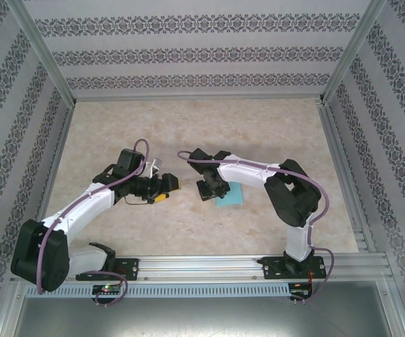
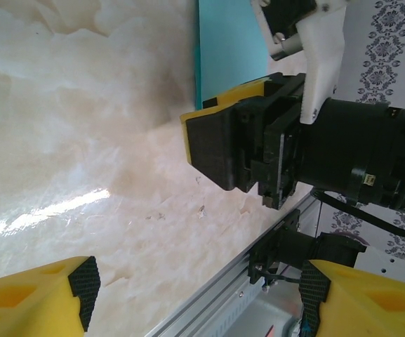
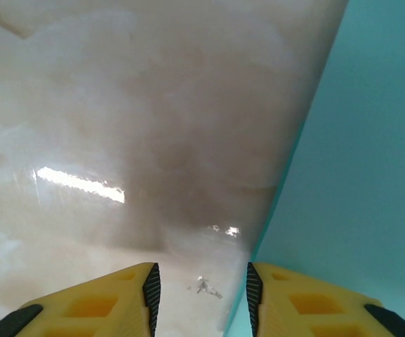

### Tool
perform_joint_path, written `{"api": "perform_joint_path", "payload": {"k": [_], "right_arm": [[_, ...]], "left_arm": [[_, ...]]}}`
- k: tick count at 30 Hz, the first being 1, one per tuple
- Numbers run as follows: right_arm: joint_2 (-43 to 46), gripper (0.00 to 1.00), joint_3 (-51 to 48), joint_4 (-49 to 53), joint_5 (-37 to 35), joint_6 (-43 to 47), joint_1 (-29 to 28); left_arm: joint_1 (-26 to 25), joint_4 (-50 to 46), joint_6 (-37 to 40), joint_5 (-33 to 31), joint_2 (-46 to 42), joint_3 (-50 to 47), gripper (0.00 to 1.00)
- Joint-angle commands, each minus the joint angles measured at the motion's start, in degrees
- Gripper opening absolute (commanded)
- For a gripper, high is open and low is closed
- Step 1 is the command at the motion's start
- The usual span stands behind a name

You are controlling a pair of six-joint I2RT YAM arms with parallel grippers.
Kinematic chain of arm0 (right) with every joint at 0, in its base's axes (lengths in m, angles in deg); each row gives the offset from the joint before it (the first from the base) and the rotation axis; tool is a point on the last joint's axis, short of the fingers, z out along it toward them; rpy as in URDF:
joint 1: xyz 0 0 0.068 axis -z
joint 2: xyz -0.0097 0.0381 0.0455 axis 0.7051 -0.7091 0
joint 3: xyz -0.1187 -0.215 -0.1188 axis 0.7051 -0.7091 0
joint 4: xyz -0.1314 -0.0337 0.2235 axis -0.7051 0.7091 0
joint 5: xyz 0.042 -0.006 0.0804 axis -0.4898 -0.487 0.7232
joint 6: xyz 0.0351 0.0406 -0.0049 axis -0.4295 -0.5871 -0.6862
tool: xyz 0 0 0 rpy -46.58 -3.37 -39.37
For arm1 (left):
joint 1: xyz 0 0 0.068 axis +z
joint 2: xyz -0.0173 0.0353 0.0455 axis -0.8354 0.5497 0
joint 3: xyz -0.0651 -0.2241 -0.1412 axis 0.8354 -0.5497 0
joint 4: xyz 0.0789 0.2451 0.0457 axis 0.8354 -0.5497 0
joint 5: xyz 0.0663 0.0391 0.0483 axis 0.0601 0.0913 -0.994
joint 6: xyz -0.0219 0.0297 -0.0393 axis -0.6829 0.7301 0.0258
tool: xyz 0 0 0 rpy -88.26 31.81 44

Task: Fold a paper plane with a square sheet of paper (pick it up from the middle)
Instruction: Turn over the paper at the center of the table, then third fold the triangle at the center of the table.

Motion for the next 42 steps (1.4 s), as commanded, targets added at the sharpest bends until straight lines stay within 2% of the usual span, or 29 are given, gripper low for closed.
{"api": "perform_joint_path", "payload": {"k": [1,9,15,21,32,42], "right_arm": [[8.04,0.42,-3.91,-6.87,5.19,-1.53,2.33],[20.63,0.46,-16.11,-11.71,10.26,-1.12,10.51],[27.21,0.51,-24.62,-15.06,13.56,-0.57,17.21],[29.99,0.52,-30.41,-19.05,17.63,-1.26,21.76],[32.48,0.51,-36.94,-24.26,23.82,-2.91,27.67],[31.01,0.51,-39.48,-28.87,28.25,-4.75,29.00]], "left_arm": [[0.15,0.01,1.27,1.09,2.61,2.38,0.77],[-5.24,-0.20,4.20,-1.51,14.34,14.40,0.72],[-8.58,0.27,5.79,-1.92,25.96,23.94,0.56],[-12.99,-3.99,9.47,-2.65,37.16,36.19,0.42],[-16.15,-7.60,13.24,-4.42,50.94,45.97,0.33],[-16.41,-9.58,15.43,-4.53,56.36,48.30,0.32]]}}
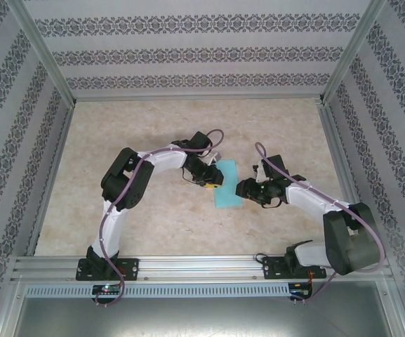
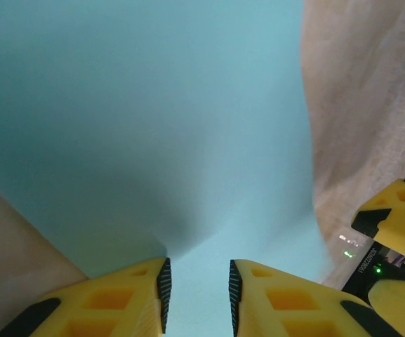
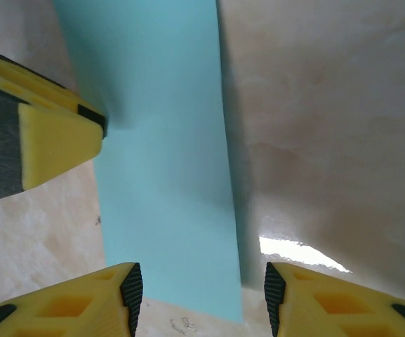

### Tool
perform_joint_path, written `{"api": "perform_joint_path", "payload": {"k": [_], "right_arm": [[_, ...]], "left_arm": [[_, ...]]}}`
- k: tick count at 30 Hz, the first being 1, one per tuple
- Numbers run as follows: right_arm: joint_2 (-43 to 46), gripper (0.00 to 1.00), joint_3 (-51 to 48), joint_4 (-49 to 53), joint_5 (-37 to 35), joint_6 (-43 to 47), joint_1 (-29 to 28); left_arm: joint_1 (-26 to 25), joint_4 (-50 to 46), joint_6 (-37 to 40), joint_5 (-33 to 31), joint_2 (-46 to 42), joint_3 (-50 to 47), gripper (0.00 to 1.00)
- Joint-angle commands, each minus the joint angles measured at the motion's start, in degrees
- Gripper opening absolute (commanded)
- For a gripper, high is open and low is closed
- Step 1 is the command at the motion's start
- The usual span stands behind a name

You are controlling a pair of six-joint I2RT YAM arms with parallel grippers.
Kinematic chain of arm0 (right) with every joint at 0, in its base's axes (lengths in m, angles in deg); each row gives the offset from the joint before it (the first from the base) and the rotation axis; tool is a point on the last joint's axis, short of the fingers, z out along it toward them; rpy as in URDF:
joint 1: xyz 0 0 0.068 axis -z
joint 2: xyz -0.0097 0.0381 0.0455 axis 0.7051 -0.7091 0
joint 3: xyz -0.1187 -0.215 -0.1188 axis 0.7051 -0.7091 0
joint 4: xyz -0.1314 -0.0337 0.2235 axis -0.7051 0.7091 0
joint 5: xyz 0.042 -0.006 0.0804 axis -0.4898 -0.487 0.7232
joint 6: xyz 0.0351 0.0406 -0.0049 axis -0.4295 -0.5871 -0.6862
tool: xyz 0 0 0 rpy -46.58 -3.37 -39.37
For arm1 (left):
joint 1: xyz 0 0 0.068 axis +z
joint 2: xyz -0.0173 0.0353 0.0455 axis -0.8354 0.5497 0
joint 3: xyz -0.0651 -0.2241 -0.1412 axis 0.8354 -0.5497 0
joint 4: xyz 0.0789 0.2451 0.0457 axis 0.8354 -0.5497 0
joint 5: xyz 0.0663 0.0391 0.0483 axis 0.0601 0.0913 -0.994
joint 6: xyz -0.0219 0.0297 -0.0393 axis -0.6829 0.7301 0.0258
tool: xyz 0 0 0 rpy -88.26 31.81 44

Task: Fold a paper plane with a square sheet of paper (pick it up from the middle)
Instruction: Third fold the triangle at the center of the table.

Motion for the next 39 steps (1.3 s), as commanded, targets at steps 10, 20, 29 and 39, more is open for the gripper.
{"api": "perform_joint_path", "payload": {"k": [10,20,29,39], "right_arm": [[-3.24,0.52,-0.28,-3.25,3.07,-0.86,0.67],[-7.45,0.52,1.90,-4.26,4.88,-0.33,1.09],[-4.61,0.49,0.23,-8.16,12.44,-3.32,1.61],[-1.73,0.46,-3.48,-14.65,16.98,-8.26,3.42]], "left_arm": [[-0.57,-4.50,4.53,-2.48,3.99,3.21,0.32],[-0.35,-4.29,4.96,-2.29,4.47,2.22,0.32],[-0.17,-4.30,5.05,-2.07,4.56,1.95,0.32],[-0.08,-3.68,5.00,-1.38,4.38,1.17,0.33]]}}
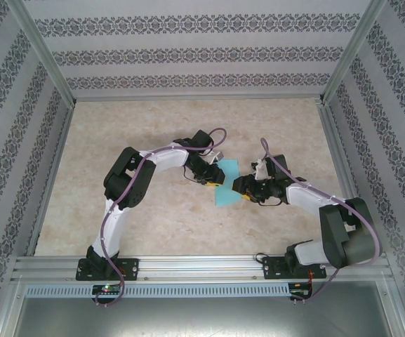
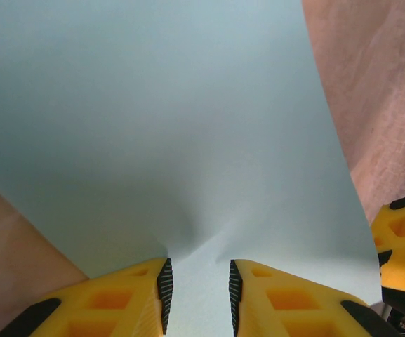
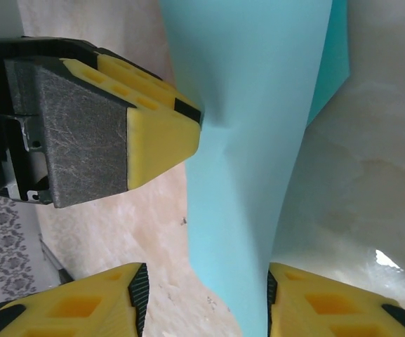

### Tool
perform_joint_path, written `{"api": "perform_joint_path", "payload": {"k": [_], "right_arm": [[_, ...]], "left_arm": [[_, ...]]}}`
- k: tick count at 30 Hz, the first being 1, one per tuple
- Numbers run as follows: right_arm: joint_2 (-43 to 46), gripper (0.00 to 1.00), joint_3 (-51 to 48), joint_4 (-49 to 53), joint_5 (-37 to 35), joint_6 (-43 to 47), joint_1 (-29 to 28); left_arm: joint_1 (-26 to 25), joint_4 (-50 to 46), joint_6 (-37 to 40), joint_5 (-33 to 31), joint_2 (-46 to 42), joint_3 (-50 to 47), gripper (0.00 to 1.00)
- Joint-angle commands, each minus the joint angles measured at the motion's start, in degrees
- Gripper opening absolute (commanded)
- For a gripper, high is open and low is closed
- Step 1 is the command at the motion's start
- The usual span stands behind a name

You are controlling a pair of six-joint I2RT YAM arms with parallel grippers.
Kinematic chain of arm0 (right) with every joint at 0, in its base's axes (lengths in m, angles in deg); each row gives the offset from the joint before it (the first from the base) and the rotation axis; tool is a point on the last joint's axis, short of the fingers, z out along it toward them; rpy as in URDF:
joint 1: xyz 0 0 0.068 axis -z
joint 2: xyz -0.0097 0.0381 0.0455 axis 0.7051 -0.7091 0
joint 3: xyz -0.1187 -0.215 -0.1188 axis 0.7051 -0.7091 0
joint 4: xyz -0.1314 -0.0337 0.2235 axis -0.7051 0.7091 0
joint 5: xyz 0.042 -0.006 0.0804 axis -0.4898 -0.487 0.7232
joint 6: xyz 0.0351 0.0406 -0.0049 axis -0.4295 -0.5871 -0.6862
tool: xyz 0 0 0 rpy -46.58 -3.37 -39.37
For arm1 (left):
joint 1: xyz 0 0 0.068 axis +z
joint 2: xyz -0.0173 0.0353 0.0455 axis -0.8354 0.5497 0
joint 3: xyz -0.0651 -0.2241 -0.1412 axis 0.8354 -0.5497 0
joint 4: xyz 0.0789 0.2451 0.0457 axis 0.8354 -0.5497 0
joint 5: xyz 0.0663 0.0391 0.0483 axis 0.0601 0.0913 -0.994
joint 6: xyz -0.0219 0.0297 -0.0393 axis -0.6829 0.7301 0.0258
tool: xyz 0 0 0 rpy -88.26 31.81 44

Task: Fold a paper plane with a square sheet of paper (pick it up from the middle)
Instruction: Third fold the triangle at the center of the table.

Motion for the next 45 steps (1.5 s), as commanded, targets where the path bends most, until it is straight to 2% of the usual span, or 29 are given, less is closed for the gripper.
{"api": "perform_joint_path", "payload": {"k": [1,9,16,23,27,34,42,45], "right_arm": [[0.27,0.44,-0.96,-3.71,3.20,-2.37,0.63],[-3.28,0.21,-1.23,-9.33,5.96,-5.22,0.64],[-5.73,0.13,-1.05,-12.89,6.75,-7.69,0.63],[-8.83,0.13,-0.44,-15.28,7.19,-9.77,0.37],[-7.68,0.19,-0.74,-14.68,7.35,-9.84,0.06],[-1.54,0.26,-1.55,-5.61,5.46,-6.45,0.53],[2.47,0.25,-2.51,-1.60,5.20,-5.50,0.54],[1.72,0.22,-2.12,-2.12,5.59,-5.53,0.61]], "left_arm": [[-0.13,-2.25,1.38,-1.55,2.51,-1.43,0.33],[-0.13,-2.09,1.13,-1.24,2.11,-1.43,0.33],[-0.13,-2.03,1.19,-1.01,2.20,-1.38,0.33],[-0.04,-2.15,1.27,-0.85,2.34,-1.14,0.33],[0.05,-2.16,1.24,-0.78,2.54,-1.14,0.33],[0.39,-2.20,1.44,-0.65,2.55,-1.16,0.33],[0.44,-2.33,1.44,-0.21,2.77,-0.71,0.33],[0.49,-2.50,1.46,-0.04,2.78,-0.39,0.33]]}}
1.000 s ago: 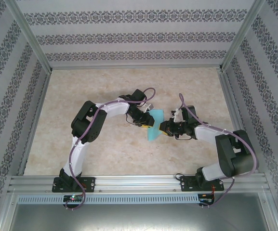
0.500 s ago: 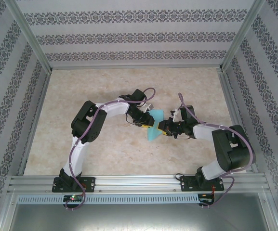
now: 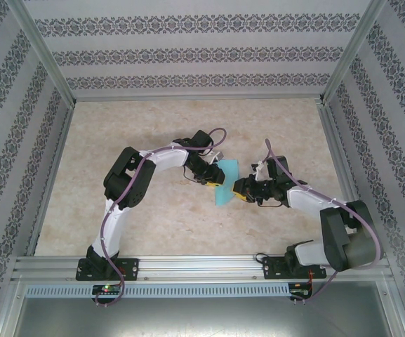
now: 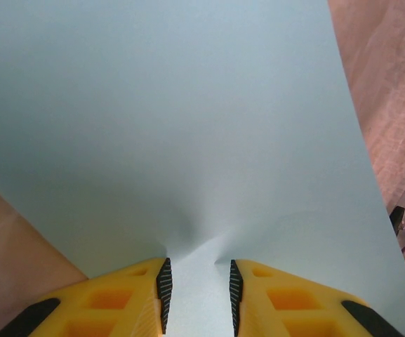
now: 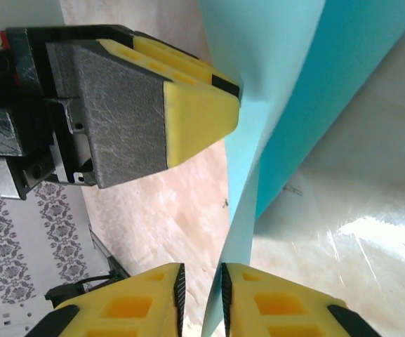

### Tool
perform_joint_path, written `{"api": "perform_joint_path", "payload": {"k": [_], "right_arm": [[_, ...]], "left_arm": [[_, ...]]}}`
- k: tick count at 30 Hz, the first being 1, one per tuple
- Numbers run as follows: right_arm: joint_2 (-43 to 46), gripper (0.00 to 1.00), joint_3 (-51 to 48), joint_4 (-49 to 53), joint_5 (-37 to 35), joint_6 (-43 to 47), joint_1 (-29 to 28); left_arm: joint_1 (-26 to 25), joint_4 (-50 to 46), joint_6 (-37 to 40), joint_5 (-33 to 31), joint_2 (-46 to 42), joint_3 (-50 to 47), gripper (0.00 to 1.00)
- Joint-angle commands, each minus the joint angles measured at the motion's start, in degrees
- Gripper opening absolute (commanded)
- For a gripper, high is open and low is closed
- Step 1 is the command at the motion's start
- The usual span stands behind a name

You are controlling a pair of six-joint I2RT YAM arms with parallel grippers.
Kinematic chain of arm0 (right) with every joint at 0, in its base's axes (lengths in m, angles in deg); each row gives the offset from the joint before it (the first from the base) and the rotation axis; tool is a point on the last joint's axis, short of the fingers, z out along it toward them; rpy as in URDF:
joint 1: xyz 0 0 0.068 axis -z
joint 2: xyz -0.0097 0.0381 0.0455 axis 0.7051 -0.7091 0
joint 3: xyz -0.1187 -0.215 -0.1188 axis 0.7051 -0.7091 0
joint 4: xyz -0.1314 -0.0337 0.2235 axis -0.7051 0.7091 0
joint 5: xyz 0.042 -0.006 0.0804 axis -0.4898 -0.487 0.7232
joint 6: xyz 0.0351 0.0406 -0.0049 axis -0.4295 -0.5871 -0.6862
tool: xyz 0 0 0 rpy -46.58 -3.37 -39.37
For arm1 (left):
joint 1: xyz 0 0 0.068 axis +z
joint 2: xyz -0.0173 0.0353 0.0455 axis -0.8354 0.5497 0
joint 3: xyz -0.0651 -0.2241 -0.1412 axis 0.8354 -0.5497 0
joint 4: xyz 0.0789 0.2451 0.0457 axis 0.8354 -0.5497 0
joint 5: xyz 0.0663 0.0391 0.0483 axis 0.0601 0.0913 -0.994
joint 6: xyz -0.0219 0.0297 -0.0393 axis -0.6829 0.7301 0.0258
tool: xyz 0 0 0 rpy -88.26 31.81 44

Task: Fold a paper plane with a square sheet of paper (pick it up from the middle)
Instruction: Third fold the triangle at the center of the table.

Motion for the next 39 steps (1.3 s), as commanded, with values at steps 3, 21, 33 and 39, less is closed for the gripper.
{"api": "perform_joint_path", "payload": {"k": [3,21,33,39], "right_arm": [[-0.78,0.17,-0.05,-0.56,0.68,0.67,0.24],[-3.32,0.03,0.89,-1.90,-3.22,-2.67,-1.29],[-2.80,0.04,2.28,-0.73,-3.83,-3.75,-3.10],[2.97,0.17,2.15,3.81,-4.18,-3.74,-3.65]], "left_arm": [[0.32,-2.62,1.46,-0.70,2.64,-0.38,0.33],[0.36,-2.61,1.56,-0.11,3.17,-0.39,0.33],[0.36,-2.42,1.87,-0.10,3.27,-0.72,0.33],[0.35,-2.36,2.14,-0.03,3.52,-0.67,0.33]]}}
